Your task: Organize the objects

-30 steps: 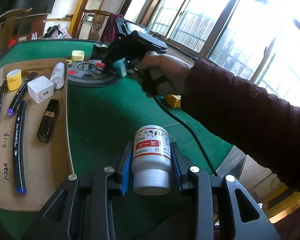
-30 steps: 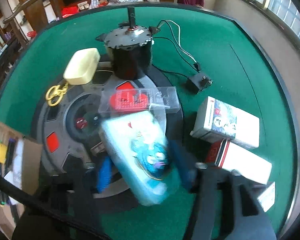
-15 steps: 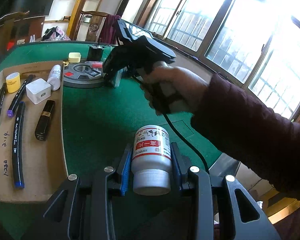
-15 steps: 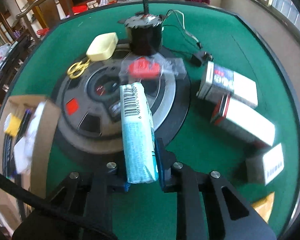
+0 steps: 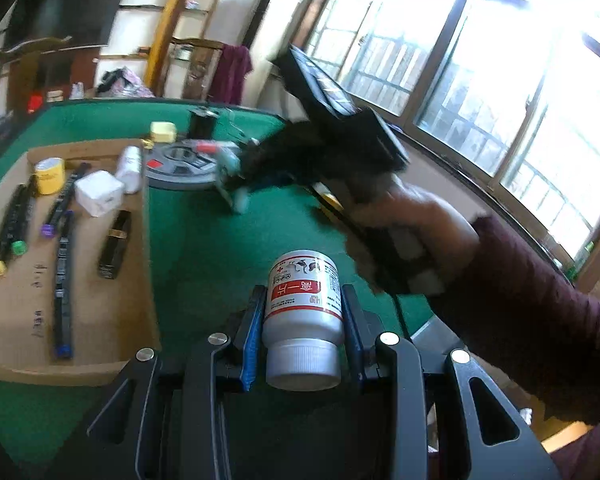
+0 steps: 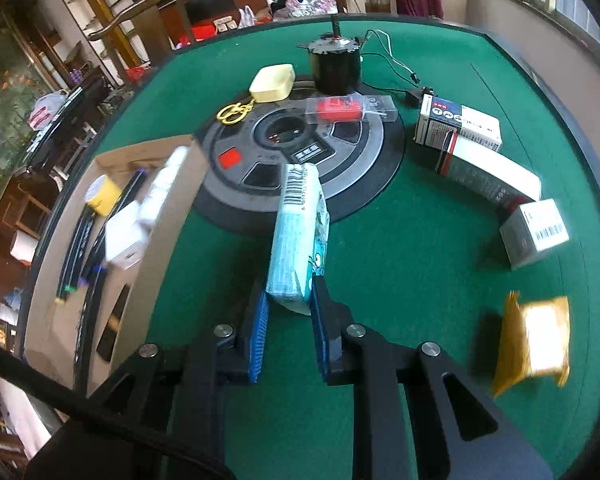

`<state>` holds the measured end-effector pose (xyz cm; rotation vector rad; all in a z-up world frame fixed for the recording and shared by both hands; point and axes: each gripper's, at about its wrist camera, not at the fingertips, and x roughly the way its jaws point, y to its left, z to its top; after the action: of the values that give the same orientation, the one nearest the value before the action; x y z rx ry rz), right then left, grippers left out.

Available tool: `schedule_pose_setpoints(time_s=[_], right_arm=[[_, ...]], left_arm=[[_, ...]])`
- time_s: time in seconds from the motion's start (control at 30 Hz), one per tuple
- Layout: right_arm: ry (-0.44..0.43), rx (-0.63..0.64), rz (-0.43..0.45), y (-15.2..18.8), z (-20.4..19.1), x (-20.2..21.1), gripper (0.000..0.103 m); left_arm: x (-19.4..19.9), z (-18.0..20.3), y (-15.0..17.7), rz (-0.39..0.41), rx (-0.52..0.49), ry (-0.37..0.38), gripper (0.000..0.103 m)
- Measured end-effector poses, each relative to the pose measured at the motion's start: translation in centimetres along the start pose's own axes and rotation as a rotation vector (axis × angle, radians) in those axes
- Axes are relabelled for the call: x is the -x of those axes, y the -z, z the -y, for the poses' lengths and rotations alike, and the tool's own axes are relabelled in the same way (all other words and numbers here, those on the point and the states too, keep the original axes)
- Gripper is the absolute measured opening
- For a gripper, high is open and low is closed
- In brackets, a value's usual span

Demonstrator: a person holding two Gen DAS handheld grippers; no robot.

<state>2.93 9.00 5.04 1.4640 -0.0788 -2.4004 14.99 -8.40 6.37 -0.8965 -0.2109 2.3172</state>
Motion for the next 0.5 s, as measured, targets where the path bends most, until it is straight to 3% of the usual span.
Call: schedule_pose_setpoints(time_s=[0.13,0.3,0.43,0.5], right_arm=[[-0.022,-0.005,0.008,0.8,-0.2,0.1,0.018],[0.015,-0.045,0.012,1.1,0.4,-0.8,0.018],[0.037,-0.071,0.034,-0.1,0.5,-1.8,0.032],[0.048,-0.051,0.048,-0.7,0.0,-2.2,0.032]], left_arm=[[1.5,-1.7,-0.2,0.038,0.064,-0.032,0.031],[2.2,-3.5,0.1,0.039,0.131,-0.047,0.031],[1.9,-3.4,0.7,0.019,0.124,-0.044,0.031],[1.6,-3.2,0.9,0.008,0.117,-0.041,0.031]])
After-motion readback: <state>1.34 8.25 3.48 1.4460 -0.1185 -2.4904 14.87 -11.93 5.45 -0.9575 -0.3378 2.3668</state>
